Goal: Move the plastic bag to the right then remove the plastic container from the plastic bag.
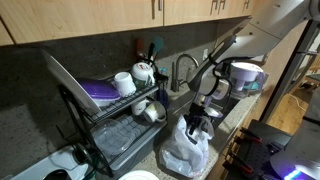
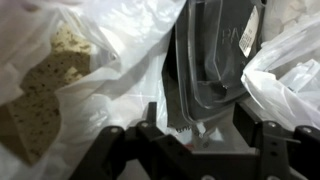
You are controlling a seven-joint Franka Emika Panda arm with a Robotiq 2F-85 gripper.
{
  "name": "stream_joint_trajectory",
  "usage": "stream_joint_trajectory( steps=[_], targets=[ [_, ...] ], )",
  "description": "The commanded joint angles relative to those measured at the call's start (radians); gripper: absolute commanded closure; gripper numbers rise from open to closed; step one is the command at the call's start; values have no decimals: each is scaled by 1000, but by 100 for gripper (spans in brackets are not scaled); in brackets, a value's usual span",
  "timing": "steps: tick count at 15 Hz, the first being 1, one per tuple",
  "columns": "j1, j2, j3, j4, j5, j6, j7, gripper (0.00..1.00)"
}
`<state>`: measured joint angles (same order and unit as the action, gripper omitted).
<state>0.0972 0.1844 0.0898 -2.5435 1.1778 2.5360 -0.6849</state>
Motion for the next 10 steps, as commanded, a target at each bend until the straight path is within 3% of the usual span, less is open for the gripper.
stream_joint_trajectory(
  steps=[1,10],
  targets=[
    [-7,-25,2,12,-44,7,25,19],
    [-8,-64,7,20,-61,8,13,19]
  ],
)
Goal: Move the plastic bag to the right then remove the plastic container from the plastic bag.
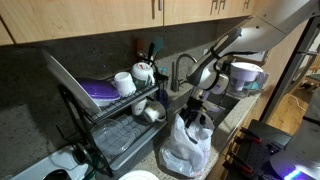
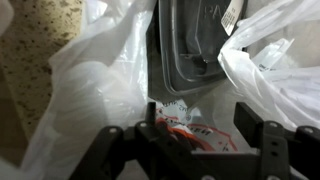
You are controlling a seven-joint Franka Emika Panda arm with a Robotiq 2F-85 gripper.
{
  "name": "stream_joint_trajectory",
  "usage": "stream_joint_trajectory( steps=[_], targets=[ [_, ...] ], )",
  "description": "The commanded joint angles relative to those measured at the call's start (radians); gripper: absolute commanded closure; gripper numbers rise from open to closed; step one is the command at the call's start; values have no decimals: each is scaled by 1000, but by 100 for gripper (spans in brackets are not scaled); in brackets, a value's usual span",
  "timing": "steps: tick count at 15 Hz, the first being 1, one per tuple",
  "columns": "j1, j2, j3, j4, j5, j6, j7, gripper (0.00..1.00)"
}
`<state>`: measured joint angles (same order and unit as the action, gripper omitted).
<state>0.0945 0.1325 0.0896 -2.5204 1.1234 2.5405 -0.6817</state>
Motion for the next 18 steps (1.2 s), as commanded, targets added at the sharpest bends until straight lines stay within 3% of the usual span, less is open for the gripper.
stream_joint_trajectory(
  steps=[1,18],
  targets=[
    [-6,-2,8,2,-3,1,6,19],
    [-28,134,18,41,102,-135,-104,22]
  ],
)
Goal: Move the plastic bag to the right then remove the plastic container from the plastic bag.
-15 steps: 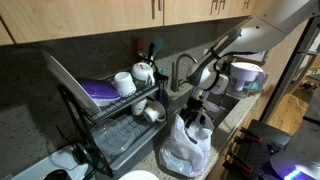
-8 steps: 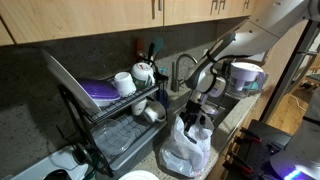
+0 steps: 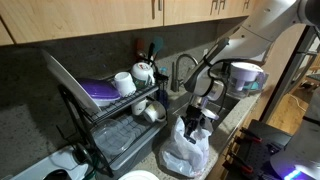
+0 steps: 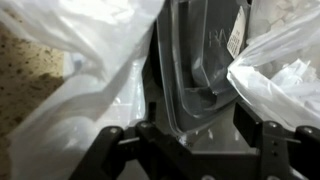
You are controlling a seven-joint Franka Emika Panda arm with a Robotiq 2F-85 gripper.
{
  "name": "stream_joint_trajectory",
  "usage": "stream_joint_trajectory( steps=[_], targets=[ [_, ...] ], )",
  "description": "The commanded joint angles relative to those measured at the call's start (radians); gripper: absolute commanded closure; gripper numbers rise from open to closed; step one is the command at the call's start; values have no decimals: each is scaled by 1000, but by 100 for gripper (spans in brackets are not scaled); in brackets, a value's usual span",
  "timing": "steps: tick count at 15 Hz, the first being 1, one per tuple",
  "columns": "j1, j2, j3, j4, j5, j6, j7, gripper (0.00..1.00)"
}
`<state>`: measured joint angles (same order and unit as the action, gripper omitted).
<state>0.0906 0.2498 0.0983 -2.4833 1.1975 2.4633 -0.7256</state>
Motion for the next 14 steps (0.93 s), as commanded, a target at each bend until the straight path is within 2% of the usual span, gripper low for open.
stream_joint_trajectory(
  steps=[1,4,5,6,13,14],
  targets=[
    [-29,21,5,4,14,-88,-75,21],
    [-41,48,-7,10,-22,-157,-129,20],
    [-42,63,-11,13,-33,-169,-138,45],
    [-47,75,-12,16,-32,-181,-153,47],
    [-63,96,-23,20,-13,-201,-175,97],
    [-64,81,-23,13,-9,-200,-175,95]
  ],
)
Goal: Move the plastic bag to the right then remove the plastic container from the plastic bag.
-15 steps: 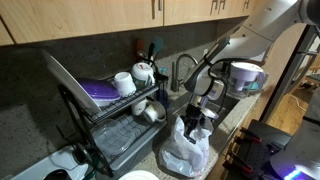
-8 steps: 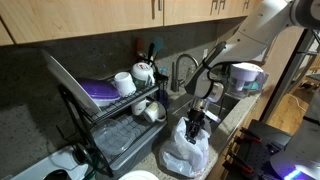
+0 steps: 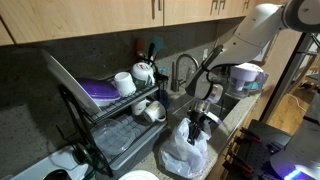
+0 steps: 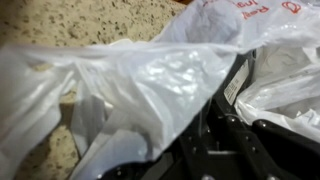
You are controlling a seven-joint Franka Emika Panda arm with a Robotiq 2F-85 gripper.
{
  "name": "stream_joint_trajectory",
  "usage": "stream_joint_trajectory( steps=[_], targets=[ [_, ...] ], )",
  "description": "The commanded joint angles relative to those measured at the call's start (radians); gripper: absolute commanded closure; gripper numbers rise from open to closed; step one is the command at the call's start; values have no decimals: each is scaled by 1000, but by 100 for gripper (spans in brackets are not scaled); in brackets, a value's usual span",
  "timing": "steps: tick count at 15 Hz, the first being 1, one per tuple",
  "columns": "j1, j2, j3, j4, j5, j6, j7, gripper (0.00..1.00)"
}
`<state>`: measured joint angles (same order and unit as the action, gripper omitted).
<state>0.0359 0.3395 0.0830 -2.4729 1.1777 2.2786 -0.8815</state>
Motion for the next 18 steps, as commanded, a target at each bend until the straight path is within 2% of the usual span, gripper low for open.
stream_joint_trajectory(
  steps=[1,3,11,15,18],
  targets=[
    [-10,-27,-8,-5,15,-11,-19,95],
    [-10,-75,-8,-26,26,-2,-20,99],
    [19,-347,0,-160,40,81,-9,97],
    [50,-453,21,-230,-21,146,79,97],
    [77,-537,53,-274,-151,190,266,97]
  ],
)
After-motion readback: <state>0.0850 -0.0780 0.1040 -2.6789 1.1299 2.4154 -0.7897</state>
